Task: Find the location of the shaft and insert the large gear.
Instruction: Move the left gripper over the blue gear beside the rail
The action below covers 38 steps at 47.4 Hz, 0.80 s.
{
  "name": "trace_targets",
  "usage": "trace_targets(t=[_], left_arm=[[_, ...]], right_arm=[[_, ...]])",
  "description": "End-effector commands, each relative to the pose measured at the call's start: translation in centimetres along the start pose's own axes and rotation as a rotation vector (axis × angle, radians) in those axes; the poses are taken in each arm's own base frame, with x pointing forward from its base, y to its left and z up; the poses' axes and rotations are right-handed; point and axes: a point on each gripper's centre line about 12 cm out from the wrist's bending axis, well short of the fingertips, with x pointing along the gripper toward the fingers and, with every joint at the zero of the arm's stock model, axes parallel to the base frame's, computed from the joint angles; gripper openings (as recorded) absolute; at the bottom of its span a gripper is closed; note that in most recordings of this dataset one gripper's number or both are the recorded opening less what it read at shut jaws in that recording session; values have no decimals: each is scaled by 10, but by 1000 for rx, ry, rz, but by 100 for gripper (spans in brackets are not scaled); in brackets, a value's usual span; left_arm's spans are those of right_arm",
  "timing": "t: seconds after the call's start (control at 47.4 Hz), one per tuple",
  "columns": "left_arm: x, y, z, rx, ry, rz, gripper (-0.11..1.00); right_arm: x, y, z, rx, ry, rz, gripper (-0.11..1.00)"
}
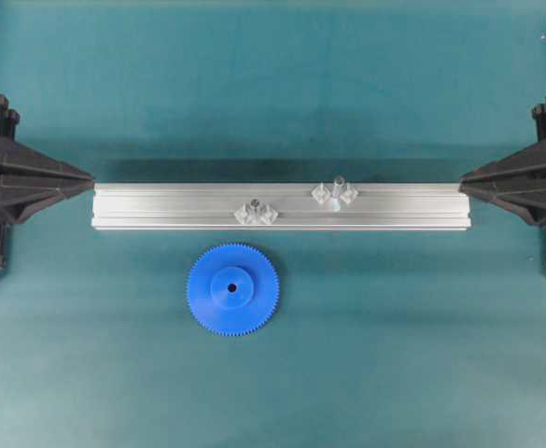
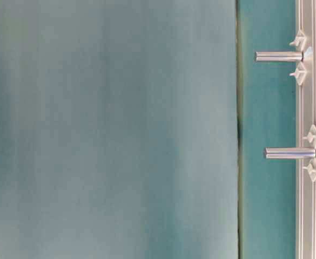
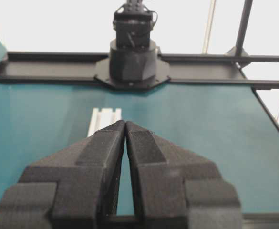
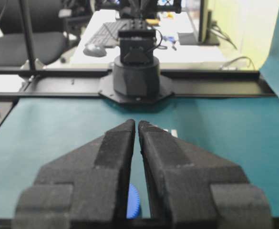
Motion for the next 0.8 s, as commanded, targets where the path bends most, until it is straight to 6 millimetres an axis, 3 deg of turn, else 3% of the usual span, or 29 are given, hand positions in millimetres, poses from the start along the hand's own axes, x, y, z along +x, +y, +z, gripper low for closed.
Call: trace_targets(t=[0.0, 0.084, 0.148, 0.295, 0.781], left_arm=[[3, -2, -9, 2, 32, -13, 11], [6, -4, -12, -2, 54, -21, 10], [8, -5, -13, -2, 61, -25, 2], [14, -7, -15, -6, 97, -34, 0], [32, -14, -27, -73, 309, -50, 0]], right_arm=[[4, -1, 5, -3, -5, -4, 16], [4, -1, -1, 12, 43, -8, 20], [4, -1, -6, 25, 87, -11, 12], [2, -2, -14, 53, 147, -15, 2], [-7, -4, -49, 109, 310, -36, 2]])
